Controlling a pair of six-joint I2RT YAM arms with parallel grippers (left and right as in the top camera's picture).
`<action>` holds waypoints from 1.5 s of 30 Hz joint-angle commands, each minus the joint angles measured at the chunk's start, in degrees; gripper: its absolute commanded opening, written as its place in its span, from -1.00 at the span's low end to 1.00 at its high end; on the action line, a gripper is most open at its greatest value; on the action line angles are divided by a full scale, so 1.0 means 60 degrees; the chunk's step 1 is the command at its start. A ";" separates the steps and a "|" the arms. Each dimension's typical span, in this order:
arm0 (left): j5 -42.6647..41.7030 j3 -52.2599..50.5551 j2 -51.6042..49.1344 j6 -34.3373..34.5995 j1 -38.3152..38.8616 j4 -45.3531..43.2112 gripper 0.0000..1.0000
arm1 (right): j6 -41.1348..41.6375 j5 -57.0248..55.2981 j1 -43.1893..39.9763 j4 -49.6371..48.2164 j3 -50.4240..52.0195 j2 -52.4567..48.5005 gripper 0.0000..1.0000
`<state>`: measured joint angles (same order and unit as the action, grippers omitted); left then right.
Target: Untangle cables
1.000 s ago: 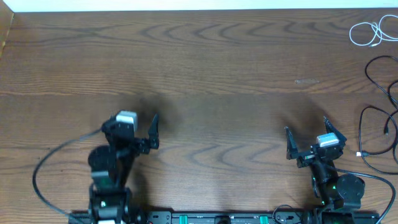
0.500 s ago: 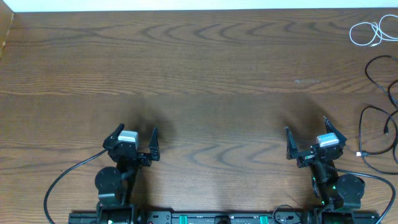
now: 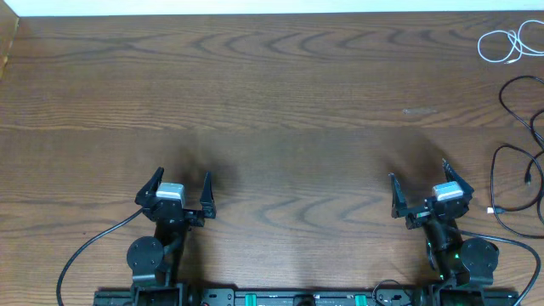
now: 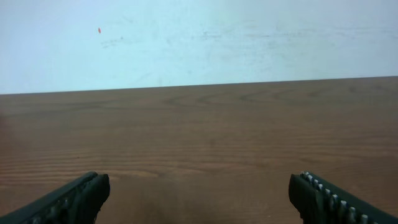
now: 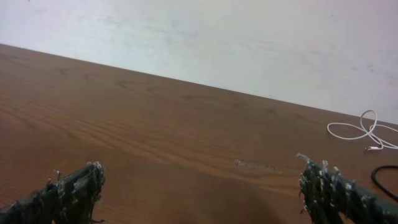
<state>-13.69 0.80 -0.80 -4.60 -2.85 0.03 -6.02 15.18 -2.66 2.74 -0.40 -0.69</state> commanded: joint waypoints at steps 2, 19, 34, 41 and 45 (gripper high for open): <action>-0.0095 -0.0091 -0.0178 -0.0124 0.0015 0.0455 0.94 | 0.0142 -0.0007 0.0047 0.0055 0.0015 0.0066 0.99; -0.0095 -0.0091 -0.0306 -0.0124 0.0015 0.0455 0.94 | 0.0142 -0.0007 0.0051 0.0055 0.0015 0.0066 0.98; -0.0095 -0.0091 -0.0306 -0.0124 0.0015 0.0455 0.94 | 0.0142 -0.0007 0.0051 0.0055 0.0015 0.0066 0.98; -0.0098 -0.0091 -0.0306 -0.0124 0.0015 0.0455 0.94 | 0.0142 -0.0011 0.0051 0.0055 0.0015 0.0066 0.99; -0.0095 -0.0091 -0.0306 -0.0124 0.0015 0.0455 0.94 | 0.0142 -0.0007 0.0051 0.0055 0.0015 0.0066 0.98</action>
<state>-13.58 0.84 -2.52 -4.60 -2.85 0.16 -6.02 15.18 -2.66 2.74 -0.40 -0.69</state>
